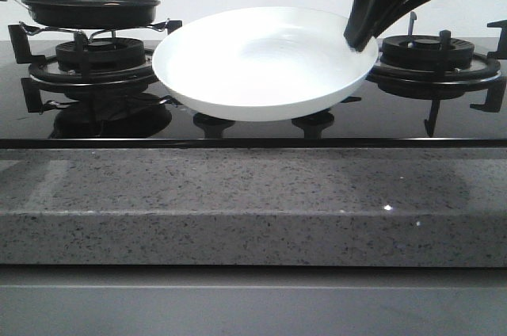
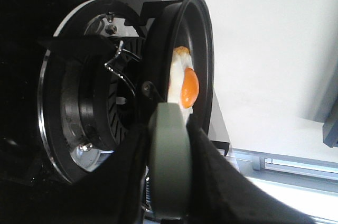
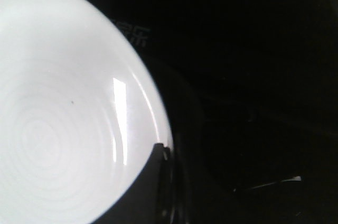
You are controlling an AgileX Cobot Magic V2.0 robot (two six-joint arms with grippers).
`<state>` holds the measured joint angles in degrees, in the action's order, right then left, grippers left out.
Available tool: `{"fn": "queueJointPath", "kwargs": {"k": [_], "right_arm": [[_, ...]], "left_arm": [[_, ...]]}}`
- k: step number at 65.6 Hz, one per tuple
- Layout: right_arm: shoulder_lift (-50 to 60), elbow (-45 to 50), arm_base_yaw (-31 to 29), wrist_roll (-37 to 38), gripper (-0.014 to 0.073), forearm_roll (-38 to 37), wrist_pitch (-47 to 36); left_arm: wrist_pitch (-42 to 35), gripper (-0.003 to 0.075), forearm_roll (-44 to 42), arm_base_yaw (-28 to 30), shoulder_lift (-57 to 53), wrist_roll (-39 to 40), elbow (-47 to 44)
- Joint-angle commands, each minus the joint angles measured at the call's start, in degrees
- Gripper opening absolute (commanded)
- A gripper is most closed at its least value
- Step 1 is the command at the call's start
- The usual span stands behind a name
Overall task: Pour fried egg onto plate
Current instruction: 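Tilt the pan over the held plate with the left gripper, sliding egg out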
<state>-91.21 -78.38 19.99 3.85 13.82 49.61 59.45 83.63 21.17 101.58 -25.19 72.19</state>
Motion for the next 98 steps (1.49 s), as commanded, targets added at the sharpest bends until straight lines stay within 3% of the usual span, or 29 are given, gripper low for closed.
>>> {"fn": "queueJointPath", "kwargs": {"k": [1, 34, 54, 74, 88, 98], "right_arm": [[2.3, -1.5, 0.0, -0.2, -0.0067, 0.5, -2.1], [2.3, -1.5, 0.0, -0.2, -0.0067, 0.5, -2.1], [2.3, -1.5, 0.0, -0.2, -0.0067, 0.5, -2.1], [2.3, -1.5, 0.0, -0.2, -0.0067, 0.5, -2.1], [2.3, -1.5, 0.0, -0.2, -0.0067, 0.5, -2.1], [2.3, -1.5, 0.0, -0.2, -0.0067, 0.5, -2.1]], "left_arm": [[3.1, -0.0015, 4.4, 0.2, -2.5, -0.4, 2.0], [5.8, -0.0020, 5.4, 0.1, -9.4, -6.1, 4.7], [5.2, -0.0020, -2.4, -2.5, -18.2, -7.4, 4.7], [-4.5, -0.0020, -11.0, -14.1, -25.8, -9.6, 4.8], [-12.6, -0.0020, -16.3, -24.5, -28.7, -18.4, 5.0], [-17.7, -0.0020, -17.5, -30.9, -30.5, -29.8, 5.0]]}}
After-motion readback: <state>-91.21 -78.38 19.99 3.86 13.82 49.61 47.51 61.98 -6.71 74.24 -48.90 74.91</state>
